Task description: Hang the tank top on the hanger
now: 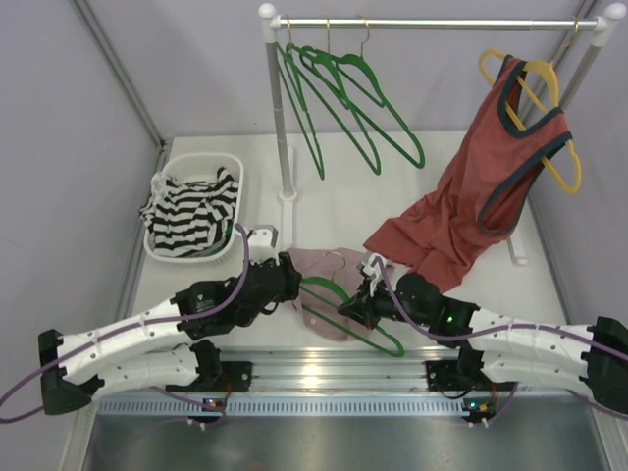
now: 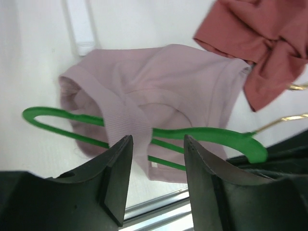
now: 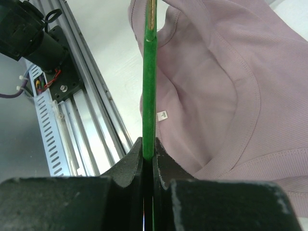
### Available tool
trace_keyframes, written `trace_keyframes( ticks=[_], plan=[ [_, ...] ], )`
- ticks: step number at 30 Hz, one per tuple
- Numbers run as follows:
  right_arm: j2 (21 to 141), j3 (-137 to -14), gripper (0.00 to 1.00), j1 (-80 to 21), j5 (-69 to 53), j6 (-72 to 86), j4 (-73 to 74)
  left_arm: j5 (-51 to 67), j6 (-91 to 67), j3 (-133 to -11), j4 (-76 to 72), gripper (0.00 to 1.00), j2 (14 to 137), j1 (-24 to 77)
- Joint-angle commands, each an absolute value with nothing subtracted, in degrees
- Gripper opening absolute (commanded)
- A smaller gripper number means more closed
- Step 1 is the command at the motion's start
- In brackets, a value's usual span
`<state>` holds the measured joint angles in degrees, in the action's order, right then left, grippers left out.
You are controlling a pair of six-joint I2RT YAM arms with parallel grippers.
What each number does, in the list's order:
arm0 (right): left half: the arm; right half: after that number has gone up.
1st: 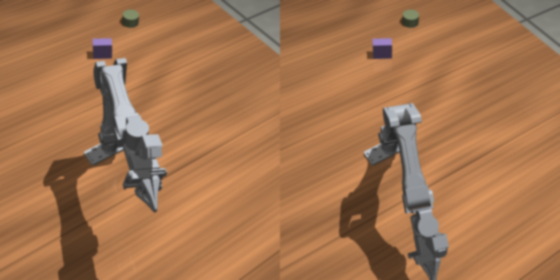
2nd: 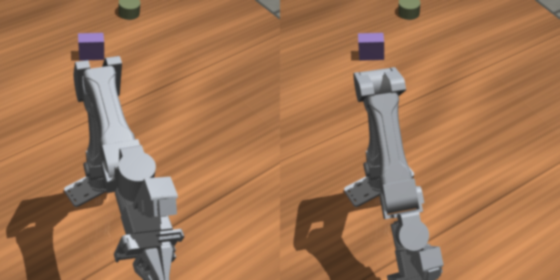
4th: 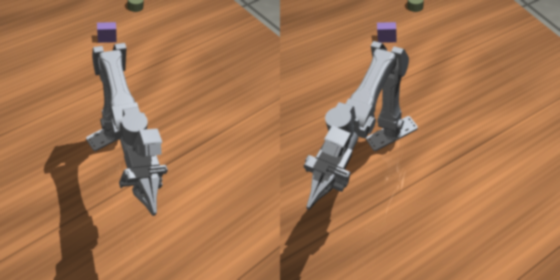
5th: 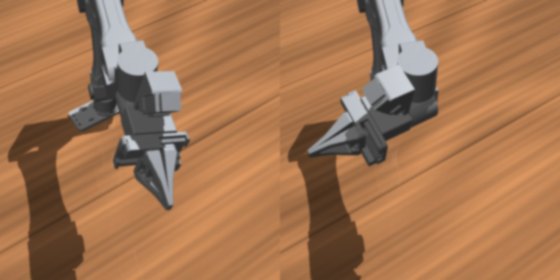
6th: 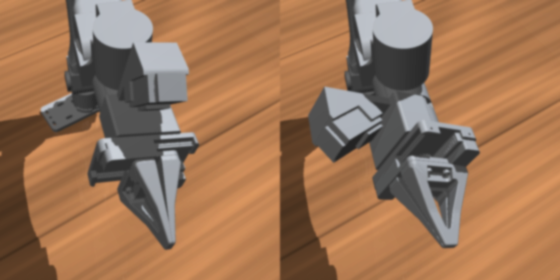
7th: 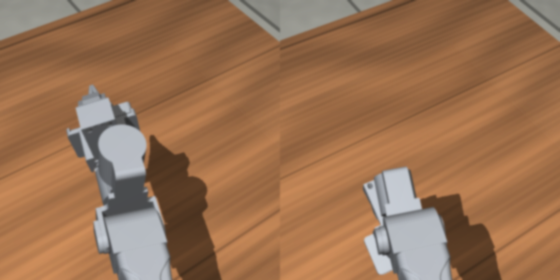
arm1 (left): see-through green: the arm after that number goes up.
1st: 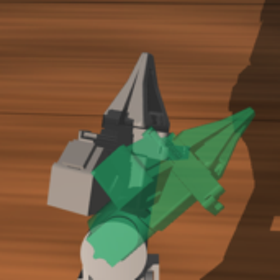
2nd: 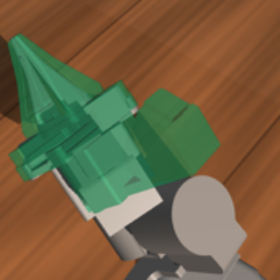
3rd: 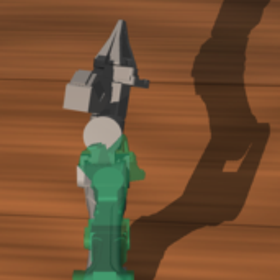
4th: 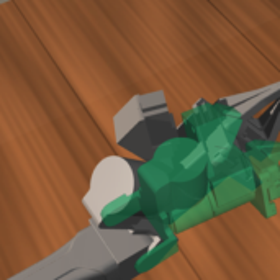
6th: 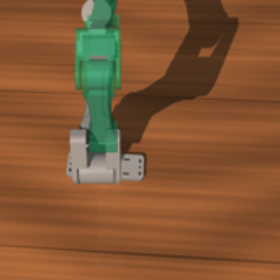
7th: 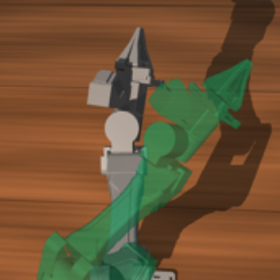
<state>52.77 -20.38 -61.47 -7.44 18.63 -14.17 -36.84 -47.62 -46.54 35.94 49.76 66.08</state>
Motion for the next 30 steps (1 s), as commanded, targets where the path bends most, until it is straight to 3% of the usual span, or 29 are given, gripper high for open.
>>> trace_keyframes(
  ticks=[1, 10, 23, 26, 29, 30],
  plan=[
    [53.6, -24.0, 0.0, -62.5, -8.6, 18.2, -19.3, -28.5, -38.1, -44.9, 23.0, 0.52, 46.5, 66.1],
    [55.5, -25.3, 0.0, -62.7, -8.7, 17.9, -18.8, -21.0, -29.3, -42.5, 7.7, 0.55, 50.7, 66.1],
    [57.1, -26.8, 0.0, -62.7, -8.8, 17.8, -17.9, -23.2, -27.6, -41.2, 2.1, 0.54, 57.2, 66.2],
    [57.7, -27.2, 0.0, -62.8, -8.2, 17.8, -17.6, -22.9, -27.7, -40.8, 1.7, 0.49, 57.8, 66.1],
    [58.4, -27.7, 0.0, -62.8, -7.5, 18.0, -17.0, -22.9, -27.9, -40.0, 1.6, 0.32, 58.2, 66.1],
    [58.5, -27.8, 0.0, -62.9, -7.3, 18.1, -16.8, -22.9, -27.9, -39.8, 1.6, 0.19, 58.2, 66.1]
  ],
)
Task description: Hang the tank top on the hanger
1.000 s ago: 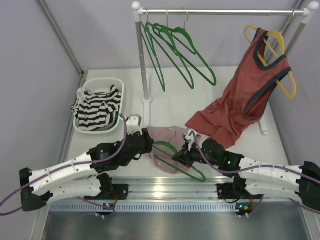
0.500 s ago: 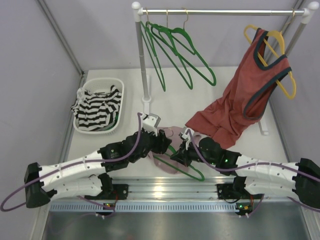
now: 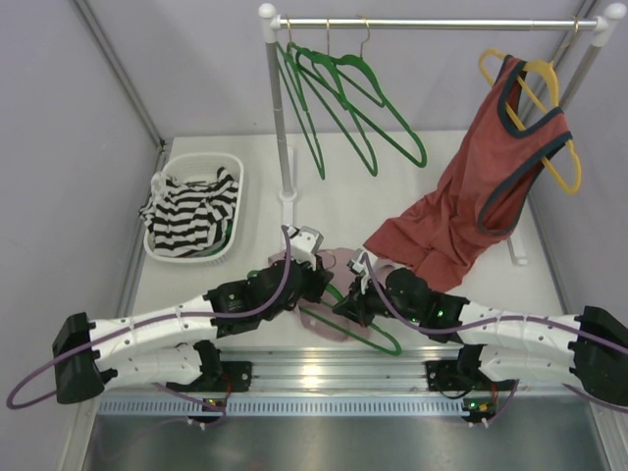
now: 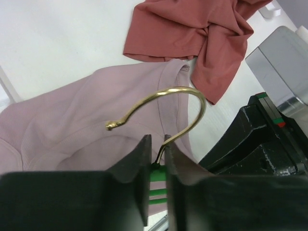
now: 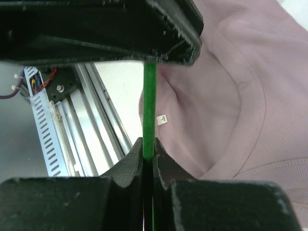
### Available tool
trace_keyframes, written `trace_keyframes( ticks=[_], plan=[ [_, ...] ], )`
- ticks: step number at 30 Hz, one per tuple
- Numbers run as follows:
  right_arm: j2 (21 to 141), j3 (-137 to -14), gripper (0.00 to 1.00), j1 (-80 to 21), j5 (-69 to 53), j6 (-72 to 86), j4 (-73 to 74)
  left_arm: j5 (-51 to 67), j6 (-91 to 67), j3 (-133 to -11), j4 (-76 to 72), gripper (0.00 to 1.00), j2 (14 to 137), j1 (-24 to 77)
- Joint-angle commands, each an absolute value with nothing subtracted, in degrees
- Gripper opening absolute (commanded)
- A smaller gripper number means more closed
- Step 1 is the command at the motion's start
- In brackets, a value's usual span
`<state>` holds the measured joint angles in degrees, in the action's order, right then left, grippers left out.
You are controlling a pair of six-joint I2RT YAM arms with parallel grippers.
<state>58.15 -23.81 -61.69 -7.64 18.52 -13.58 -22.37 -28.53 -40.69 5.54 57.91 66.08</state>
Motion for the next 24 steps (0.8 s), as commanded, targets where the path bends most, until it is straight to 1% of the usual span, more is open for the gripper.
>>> trace_keyframes(
  ticks=[1, 3, 4, 5, 7, 8, 10, 11, 13, 14, 16, 19, 22, 24],
  plan=[
    [58.7, -27.9, 0.0, -63.0, -7.0, 18.2, -16.6, -22.9, -27.9, -39.6, 1.7, 0.12, 58.2, 66.1],
    [59.1, -28.4, 0.0, -63.1, -5.8, 18.9, -15.4, -23.0, -28.0, -39.1, 1.6, 0.01, 58.1, 66.1],
    [59.1, -28.6, 0.02, -63.2, -5.2, 19.2, -14.6, -23.1, -27.8, -38.8, 1.9, 0.0, 57.9, 66.1],
    [59.0, -29.3, 0.1, -63.2, -3.9, 19.4, -13.5, -23.2, -27.7, -38.7, 2.0, 0.0, 57.7, 66.1],
    [57.8, -30.1, 0.21, -63.2, -1.8, 20.9, -9.6, -23.2, -27.0, -38.0, 2.1, 0.0, 57.0, 66.1],
    [57.1, -30.8, 0.29, -63.2, 0.2, 21.6, -8.1, -23.3, -26.8, -37.7, 2.3, 0.0, 56.8, 66.1],
    [54.2, -31.3, 0.34, -63.3, 3.9, 24.1, -2.9, -23.0, -25.9, -37.1, 2.5, 0.0, 55.8, 66.1],
    [53.1, -31.9, 0.4, -63.1, 7.3, 25.1, -0.7, -23.0, -25.8, -36.9, 2.8, 0.0, 55.5, 66.1],
    [49.9, -32.3, 0.44, -63.1, 9.8, 28.0, 4.6, -22.4, -25.0, -36.3, 3.1, 0.0, 54.8, 66.1],
    [49.1, -32.9, 0.46, -63.0, 13.4, 29.6, 6.9, -22.2, -24.9, -36.1, 3.0, 0.0, 54.7, 66.1],
    [48.3, -33.6, 0.45, -62.4, 15.0, 33.0, 12.7, -21.3, -24.3, -35.5, 2.7, 0.0, 53.8, 66.1],
    [50.4, -35.2, 0.39, -61.7, 15.0, 36.7, 18.1, -20.0, -23.6, -34.7, 2.2, 0.0, 52.8, 66.1],
    [54.8, -37.4, 0.34, -61.6, 12.3, 38.2, 22.5, -18.6, -23.1, -34.4, 1.7, 0.0, 52.2, 66.1],
    [56.9, -38.0, 0.34, -61.6, 9.1, 38.7, 23.4, -18.1, -22.9, -34.2, 1.5, 0.0, 51.8, 66.1]
  ],
)
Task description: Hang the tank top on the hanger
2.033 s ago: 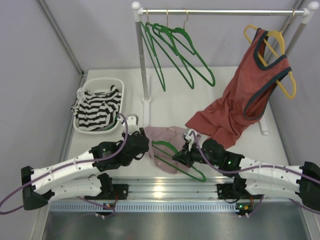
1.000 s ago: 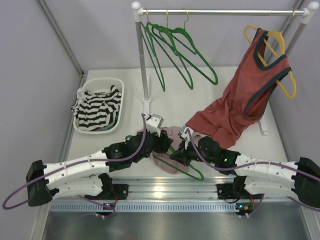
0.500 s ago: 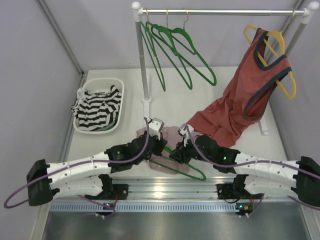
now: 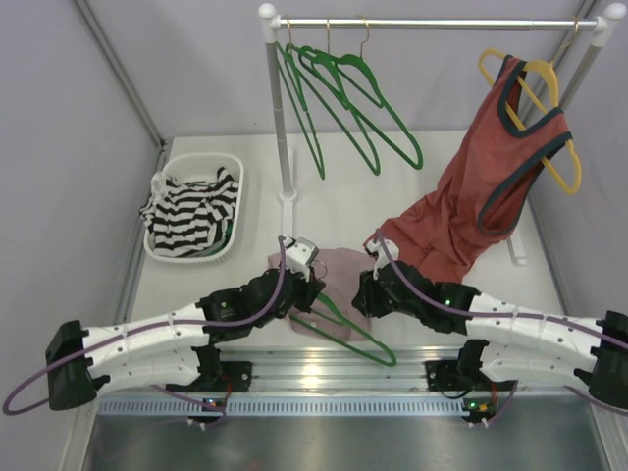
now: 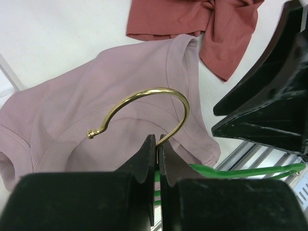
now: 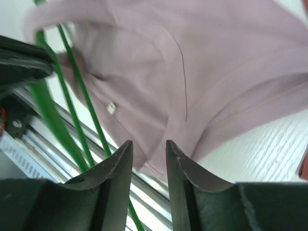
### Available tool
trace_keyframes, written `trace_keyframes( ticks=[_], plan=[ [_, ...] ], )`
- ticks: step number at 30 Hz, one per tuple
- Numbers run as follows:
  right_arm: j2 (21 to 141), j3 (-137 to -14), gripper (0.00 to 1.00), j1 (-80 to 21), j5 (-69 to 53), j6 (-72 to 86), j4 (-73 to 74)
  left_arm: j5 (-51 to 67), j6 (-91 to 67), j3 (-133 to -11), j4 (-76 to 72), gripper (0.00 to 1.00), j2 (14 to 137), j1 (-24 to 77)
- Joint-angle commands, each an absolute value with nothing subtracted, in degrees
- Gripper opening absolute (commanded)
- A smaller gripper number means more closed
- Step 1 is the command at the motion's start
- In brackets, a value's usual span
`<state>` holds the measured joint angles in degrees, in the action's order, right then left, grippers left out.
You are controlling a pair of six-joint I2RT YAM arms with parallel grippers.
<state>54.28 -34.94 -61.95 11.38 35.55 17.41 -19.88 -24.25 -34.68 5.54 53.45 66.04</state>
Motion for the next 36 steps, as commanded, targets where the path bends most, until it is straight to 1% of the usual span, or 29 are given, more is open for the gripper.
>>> trace_keyframes(
  ticks=[1, 7, 10, 15, 19, 24, 26, 28, 30, 31, 34, 35, 36],
  plan=[
    [59.1, -38.5, 0.32, -61.7, 7.7, 38.9, 23.6, -17.6, -22.9, -34.1, 1.5, 0.0, 51.8, 66.1],
    [66.3, -38.5, 0.31, -62.5, 4.0, 40.2, 21.5, -17.1, -22.8, -33.8, 1.4, 0.0, 51.3, 66.2],
    [69.3, -39.7, 0.36, -63.8, 2.9, 40.3, 20.6, -16.9, -22.7, -33.6, 1.4, 0.0, 51.2, 66.2],
    [73.5, -41.8, 0.4, -65.3, 5.1, 40.4, 22.8, -17.0, -22.9, -33.1, 1.4, 0.0, 50.9, 66.2],
    [75.8, -42.7, 0.48, -66.1, 6.9, 40.4, 24.3, -17.4, -23.0, -32.9, 1.3, 0.0, 50.7, 66.2],
    [78.6, -43.7, 0.49, -66.6, 8.3, 40.2, 26.5, -17.7, -22.9, -33.0, 1.4, 0.0, 50.7, 66.2],
    [79.5, -43.8, 0.48, -67.0, 8.0, 40.2, 26.2, -17.8, -22.9, -33.0, 1.4, 0.0, 50.6, 66.2],
    [80.5, -44.2, 0.45, -67.1, 8.2, 40.1, 26.5, -17.9, -22.9, -33.0, 1.3, 0.0, 50.6, 66.3],
    [80.9, -44.6, 0.39, -67.2, 8.9, 40.1, 27.1, -18.2, -22.8, -33.0, 1.3, 0.0, 50.5, 66.2],
    [81.0, -44.6, 0.29, -67.2, 9.6, 40.3, 27.7, -18.3, -22.8, -33.0, 1.5, 0.0, 50.4, 66.2],
    [79.8, -44.0, 0.17, -67.3, 10.8, 40.7, 28.8, -19.8, -23.0, -33.0, 1.9, 0.0, 50.0, 66.2],
    [79.3, -43.7, 0.09, -67.2, 11.8, 41.0, 29.0, -20.4, -23.2, -33.0, 2.2, 0.0, 49.7, 66.2],
    [78.6, -43.3, 0.06, -67.2, 12.2, 41.6, 29.2, -21.9, -23.5, -32.8, 2.4, 0.0, 49.4, 66.2]
  ],
)
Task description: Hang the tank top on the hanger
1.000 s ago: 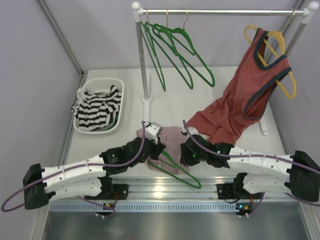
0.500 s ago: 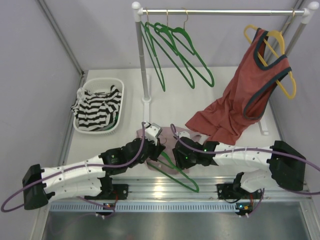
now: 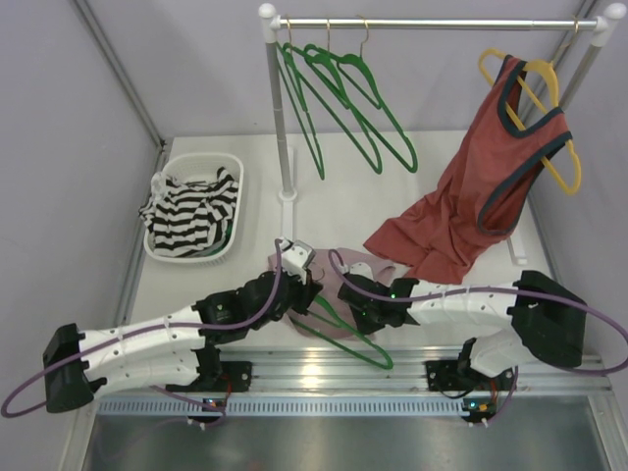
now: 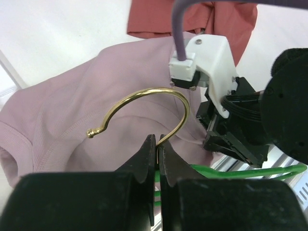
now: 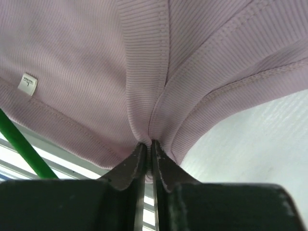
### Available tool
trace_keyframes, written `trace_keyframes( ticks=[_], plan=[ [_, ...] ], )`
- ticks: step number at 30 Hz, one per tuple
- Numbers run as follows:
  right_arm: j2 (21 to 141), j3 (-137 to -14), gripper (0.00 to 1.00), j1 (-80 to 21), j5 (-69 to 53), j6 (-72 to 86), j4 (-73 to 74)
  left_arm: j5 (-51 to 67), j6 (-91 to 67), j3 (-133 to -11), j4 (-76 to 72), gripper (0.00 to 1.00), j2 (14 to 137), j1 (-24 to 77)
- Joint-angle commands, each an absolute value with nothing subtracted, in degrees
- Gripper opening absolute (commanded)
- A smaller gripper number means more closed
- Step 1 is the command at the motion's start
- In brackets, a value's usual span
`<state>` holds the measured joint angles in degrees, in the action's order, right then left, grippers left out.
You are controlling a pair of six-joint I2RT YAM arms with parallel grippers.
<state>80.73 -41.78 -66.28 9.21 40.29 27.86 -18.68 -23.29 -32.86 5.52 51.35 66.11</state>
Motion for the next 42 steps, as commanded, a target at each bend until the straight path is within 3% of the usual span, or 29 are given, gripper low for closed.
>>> trace_keyframes(
  ticks=[1, 3, 16, 31, 42],
  plan=[
    [77.0, -42.4, 0.04, -67.2, 12.5, 42.0, 29.3, -22.7, -23.6, -32.7, 2.5, 0.0, 49.0, 66.2],
    [74.4, -41.2, 0.0, -67.2, 13.5, 43.1, 29.2, -24.9, -24.1, -32.3, 2.7, 0.0, 48.0, 66.2],
    [63.2, -33.1, 0.0, -66.3, 17.4, 49.1, 30.7, -41.6, -27.5, -31.2, 3.9, 0.0, 45.4, 66.2],
    [54.6, -32.3, 0.0, -64.5, 19.9, 50.6, 35.5, -57.3, -37.6, -33.2, 12.0, 0.0, 49.5, 66.0],
    [53.7, -33.8, 0.0, -63.9, 22.2, 50.6, 37.3, -53.6, -36.3, -31.8, 8.6, 0.0, 48.6, 65.8]
  ],
)
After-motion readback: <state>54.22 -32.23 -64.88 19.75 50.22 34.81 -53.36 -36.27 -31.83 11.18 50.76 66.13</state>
